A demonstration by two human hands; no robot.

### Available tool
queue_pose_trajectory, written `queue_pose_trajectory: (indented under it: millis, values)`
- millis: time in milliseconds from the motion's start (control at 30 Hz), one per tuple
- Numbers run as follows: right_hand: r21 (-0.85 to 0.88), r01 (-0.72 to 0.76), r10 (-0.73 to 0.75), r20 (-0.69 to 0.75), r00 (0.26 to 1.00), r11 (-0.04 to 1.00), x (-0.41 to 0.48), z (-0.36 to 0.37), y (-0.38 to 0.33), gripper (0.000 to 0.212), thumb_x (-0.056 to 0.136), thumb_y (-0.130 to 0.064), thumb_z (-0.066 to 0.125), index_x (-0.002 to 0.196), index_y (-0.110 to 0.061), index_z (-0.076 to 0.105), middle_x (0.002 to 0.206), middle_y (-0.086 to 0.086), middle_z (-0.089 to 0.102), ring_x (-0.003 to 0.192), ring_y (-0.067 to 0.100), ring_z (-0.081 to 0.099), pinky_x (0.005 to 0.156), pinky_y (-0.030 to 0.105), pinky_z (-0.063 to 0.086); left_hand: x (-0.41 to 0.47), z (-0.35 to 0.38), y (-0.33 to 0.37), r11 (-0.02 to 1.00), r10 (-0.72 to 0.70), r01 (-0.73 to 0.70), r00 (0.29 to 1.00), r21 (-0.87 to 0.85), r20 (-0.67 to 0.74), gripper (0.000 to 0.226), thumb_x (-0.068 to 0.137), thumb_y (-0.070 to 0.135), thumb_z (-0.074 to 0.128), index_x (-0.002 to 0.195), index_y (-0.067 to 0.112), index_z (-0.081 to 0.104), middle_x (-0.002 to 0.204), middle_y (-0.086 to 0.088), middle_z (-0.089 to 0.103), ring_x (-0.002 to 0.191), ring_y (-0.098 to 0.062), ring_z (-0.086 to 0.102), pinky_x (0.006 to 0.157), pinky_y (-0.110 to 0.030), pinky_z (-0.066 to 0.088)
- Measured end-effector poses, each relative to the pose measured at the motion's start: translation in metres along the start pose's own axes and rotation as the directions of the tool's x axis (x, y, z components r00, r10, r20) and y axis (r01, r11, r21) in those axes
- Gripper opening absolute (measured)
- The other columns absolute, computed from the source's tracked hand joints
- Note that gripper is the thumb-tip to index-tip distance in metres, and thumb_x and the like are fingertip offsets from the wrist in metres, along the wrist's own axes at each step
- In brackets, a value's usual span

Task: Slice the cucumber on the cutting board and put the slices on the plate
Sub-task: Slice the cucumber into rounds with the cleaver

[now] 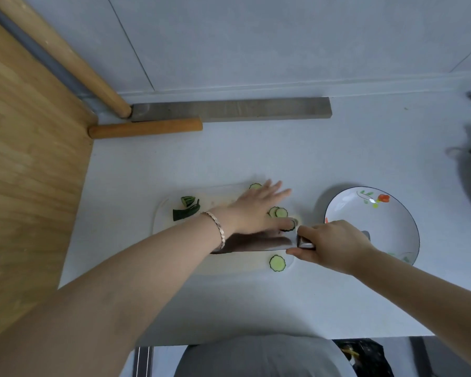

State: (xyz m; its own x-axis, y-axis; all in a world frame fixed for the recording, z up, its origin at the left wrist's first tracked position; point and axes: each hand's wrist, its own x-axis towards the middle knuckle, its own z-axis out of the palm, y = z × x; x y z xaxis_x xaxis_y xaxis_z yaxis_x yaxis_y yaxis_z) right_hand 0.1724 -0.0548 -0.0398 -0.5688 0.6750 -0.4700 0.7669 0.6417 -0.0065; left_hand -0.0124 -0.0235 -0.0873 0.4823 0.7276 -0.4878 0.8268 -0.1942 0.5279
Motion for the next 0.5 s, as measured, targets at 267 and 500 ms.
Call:
queue_pose_trajectory:
  millis: [267,500]
  values:
    - [-0.01,-0.008,0.008,0.025,1.0,1.0,-0.002,0.0,-0.004,0.054,0.09,-0.066,0.028,0.116,-0.024,0.05,0.11,-0.008,0.065,0.103,0.02,0.062,0.045,0.023,0.01,0.013,0.009,-0.015,0.978,-0.204,0.201,0.978,0.06,0.034,0.064,0.091,0.055,0.032,0.143,0.036,0.001,0.155,0.004,-0.011,0.141,-0.012,-0.016,0.117,-0.045,-0.003]
    - [0.086,-0.125,0.127,-0.02,0.992,0.988,-0.011,0.02,0.012,0.05,0.089,-0.066,0.033,0.104,-0.024,0.055,0.092,-0.003,0.068,0.09,0.022,0.063,0.06,0.026,0.031,-0.007,-0.032,-0.024,0.962,-0.259,0.272,0.94,0.032,-0.223,0.045,0.095,0.031,0.039,0.137,0.015,0.033,0.15,-0.008,0.028,0.138,-0.024,0.027,0.114,-0.04,0.022]
